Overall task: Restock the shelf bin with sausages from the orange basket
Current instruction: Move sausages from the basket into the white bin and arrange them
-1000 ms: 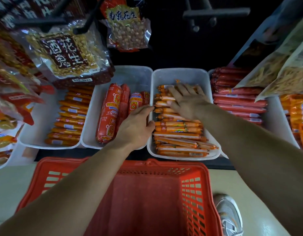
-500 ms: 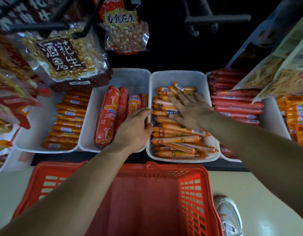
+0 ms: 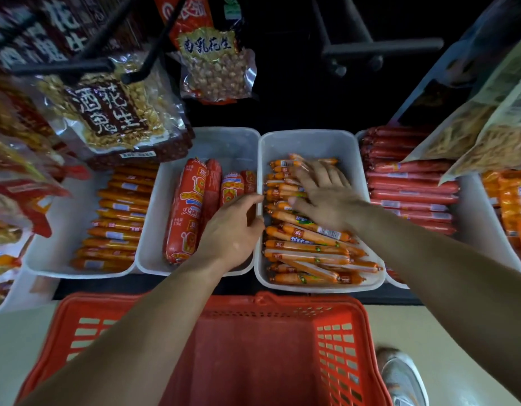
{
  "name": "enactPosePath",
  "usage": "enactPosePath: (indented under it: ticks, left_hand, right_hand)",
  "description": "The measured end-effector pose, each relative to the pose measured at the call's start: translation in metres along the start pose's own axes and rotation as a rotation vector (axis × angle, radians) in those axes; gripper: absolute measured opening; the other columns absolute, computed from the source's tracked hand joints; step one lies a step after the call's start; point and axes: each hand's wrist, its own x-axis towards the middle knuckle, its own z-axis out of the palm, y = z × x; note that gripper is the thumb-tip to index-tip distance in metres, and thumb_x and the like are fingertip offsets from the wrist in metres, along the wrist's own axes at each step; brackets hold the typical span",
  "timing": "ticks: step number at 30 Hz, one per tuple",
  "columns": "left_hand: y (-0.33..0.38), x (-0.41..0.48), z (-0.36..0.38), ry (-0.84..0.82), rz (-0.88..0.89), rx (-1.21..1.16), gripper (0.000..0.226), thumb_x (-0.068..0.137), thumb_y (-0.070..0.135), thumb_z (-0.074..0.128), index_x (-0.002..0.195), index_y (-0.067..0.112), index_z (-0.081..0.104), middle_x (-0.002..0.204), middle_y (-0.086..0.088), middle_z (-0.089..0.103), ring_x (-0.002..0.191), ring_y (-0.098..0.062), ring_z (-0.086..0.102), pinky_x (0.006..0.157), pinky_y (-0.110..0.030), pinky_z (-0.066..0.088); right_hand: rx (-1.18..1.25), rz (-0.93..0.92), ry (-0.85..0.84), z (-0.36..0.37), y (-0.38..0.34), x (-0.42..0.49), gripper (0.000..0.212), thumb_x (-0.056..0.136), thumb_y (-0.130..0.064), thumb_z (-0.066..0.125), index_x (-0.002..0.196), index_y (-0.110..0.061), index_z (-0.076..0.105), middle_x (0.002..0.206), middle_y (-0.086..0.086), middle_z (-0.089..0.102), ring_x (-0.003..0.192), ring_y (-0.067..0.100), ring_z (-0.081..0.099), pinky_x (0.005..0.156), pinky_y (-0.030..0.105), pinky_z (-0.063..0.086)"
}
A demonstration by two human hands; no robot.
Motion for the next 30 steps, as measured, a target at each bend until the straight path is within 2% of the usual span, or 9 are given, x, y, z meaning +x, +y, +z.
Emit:
enactPosePath:
  ticks: [2,4,9,11,14,20,24,27,30]
  left_hand:
    - [-0.001,-0.001,0.001,-0.001,0.005,0.011,0.044,0.097,0.03,0.057,0.14,0.033,0.05,0.143,0.008,0.053,0.128,-0.014,0.051,0.106,-0.034,0.042]
    - [0.0,-0.002,0.001,-0.006,-0.006,0.007,0.044,0.097,0.03,0.057,0.14,0.033,0.05,0.143,0.009,0.052,0.128,-0.014,0.05,0.106,-0.034,0.042]
    - [-0.001,0.001,-0.002,-0.003,-0.023,-0.021,0.04,0.096,0.03,0.057,0.135,0.036,0.053,0.132,0.009,0.061,0.112,-0.015,0.061,0.098,-0.037,0.049]
    - [-0.002,-0.001,-0.001,-0.007,-0.021,-0.022,0.04,0.097,0.03,0.058,0.136,0.036,0.053,0.132,0.01,0.061,0.114,-0.015,0.06,0.098,-0.036,0.049]
    - [-0.002,-0.003,0.0,-0.003,-0.003,-0.008,0.042,0.097,0.029,0.058,0.138,0.034,0.052,0.139,0.01,0.056,0.126,-0.012,0.053,0.105,-0.035,0.044]
    - [0.001,0.002,-0.003,-0.001,-0.04,-0.048,0.037,0.097,0.031,0.056,0.134,0.035,0.055,0.128,0.008,0.063,0.112,-0.015,0.061,0.098,-0.038,0.05]
    - [0.014,0.005,0.0,0.077,-0.016,-0.077,0.04,0.097,0.022,0.057,0.136,0.028,0.056,0.133,0.007,0.059,0.12,-0.012,0.055,0.096,-0.022,0.041]
    - [0.036,0.017,0.009,0.072,-0.01,-0.142,0.045,0.097,0.022,0.057,0.141,0.028,0.051,0.137,0.006,0.058,0.124,-0.011,0.054,0.098,-0.02,0.04]
    - [0.049,0.046,0.038,0.023,-0.064,-0.117,0.058,0.094,0.034,0.059,0.148,0.026,0.04,0.144,0.002,0.052,0.13,-0.018,0.051,0.111,-0.037,0.041]
  right_hand:
    - [0.054,0.046,-0.054,-0.005,-0.001,0.006,0.085,0.094,-0.074,0.017,0.158,-0.028,-0.016,0.165,-0.003,-0.023,0.151,0.018,-0.021,0.124,0.046,-0.006]
    - [0.025,-0.05,-0.083,-0.006,-0.012,-0.002,0.086,0.094,-0.074,0.024,0.16,-0.028,-0.005,0.167,-0.006,-0.015,0.152,0.016,-0.016,0.123,0.045,-0.004]
    - [0.109,-0.147,0.085,-0.007,-0.023,-0.013,0.067,0.096,-0.061,0.043,0.154,-0.028,0.031,0.161,-0.003,0.028,0.147,0.023,0.027,0.117,0.041,0.025]
    - [0.114,-0.024,0.18,-0.009,-0.014,-0.008,0.068,0.099,-0.059,0.038,0.157,-0.029,0.021,0.164,0.001,0.016,0.151,0.028,0.015,0.122,0.045,0.018]
    - [0.167,0.121,-0.002,-0.002,-0.01,-0.001,0.082,0.098,-0.067,0.029,0.16,-0.026,-0.005,0.168,-0.002,-0.012,0.153,0.021,-0.014,0.124,0.045,-0.002]
    - [0.019,-0.061,0.016,-0.001,-0.002,-0.006,0.07,0.096,-0.07,0.021,0.158,-0.042,0.007,0.166,-0.007,0.013,0.153,0.021,0.006,0.123,0.049,-0.002]
    - [-0.116,-0.01,-0.058,-0.003,-0.006,-0.011,0.067,0.097,-0.069,0.012,0.155,-0.046,-0.01,0.167,-0.008,-0.01,0.153,0.023,-0.015,0.122,0.052,-0.01]
    - [-0.221,-0.043,0.093,-0.013,-0.005,-0.012,0.061,0.101,-0.056,0.018,0.159,-0.038,0.01,0.167,-0.005,0.016,0.154,0.023,0.008,0.123,0.051,-0.006]
    - [-0.237,-0.019,0.245,-0.018,0.01,-0.027,0.068,0.092,-0.054,0.011,0.151,-0.032,0.038,0.151,-0.005,0.047,0.144,0.022,0.033,0.121,0.05,-0.005]
